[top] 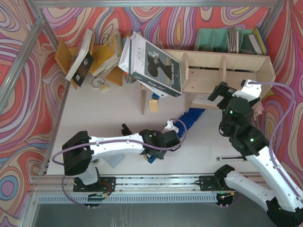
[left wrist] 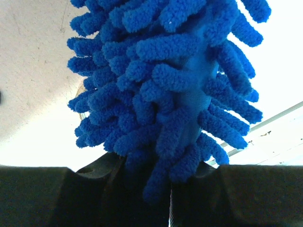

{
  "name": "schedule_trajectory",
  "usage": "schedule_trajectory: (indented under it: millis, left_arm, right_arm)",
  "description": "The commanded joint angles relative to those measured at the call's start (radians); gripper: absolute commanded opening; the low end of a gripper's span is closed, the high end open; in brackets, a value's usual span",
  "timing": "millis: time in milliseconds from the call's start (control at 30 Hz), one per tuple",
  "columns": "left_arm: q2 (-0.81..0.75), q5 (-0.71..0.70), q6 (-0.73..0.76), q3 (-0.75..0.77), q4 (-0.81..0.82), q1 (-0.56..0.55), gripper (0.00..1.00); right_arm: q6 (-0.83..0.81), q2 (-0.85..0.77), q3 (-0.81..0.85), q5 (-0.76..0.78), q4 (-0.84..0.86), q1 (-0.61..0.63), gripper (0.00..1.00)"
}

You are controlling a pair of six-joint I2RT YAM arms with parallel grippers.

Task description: Dust the bookshelf with a duster

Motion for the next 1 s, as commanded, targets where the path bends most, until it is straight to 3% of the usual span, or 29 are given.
schedule_trajectory:
  millis: [0,200,467,967]
  left_arm:
    - [-0.030,-0.054,-0.002,0.050,-0.037,0.007,0.00]
    - [-0.011,-0.057,0.074,0.088,0.070,-0.002,0.00]
    - [0.145,0.030,0.197,0.272,0.119,-0.004,0.00]
    - [0.389,0.152,0.318,0.555,0.049,-0.008,0.00]
  right_arm:
    - [-0.001,-0.012,0.011,0.014,0.004,0.001,0.99]
    - [0.001,-0.010,0.012,0.011,0.004,0.001,0.99]
    - [-0.004,-0.020,0.010,0.020,0.001,0.000,0.99]
    - [-0.013,-0.017,0.010,0.024,0.005,0.001,0.99]
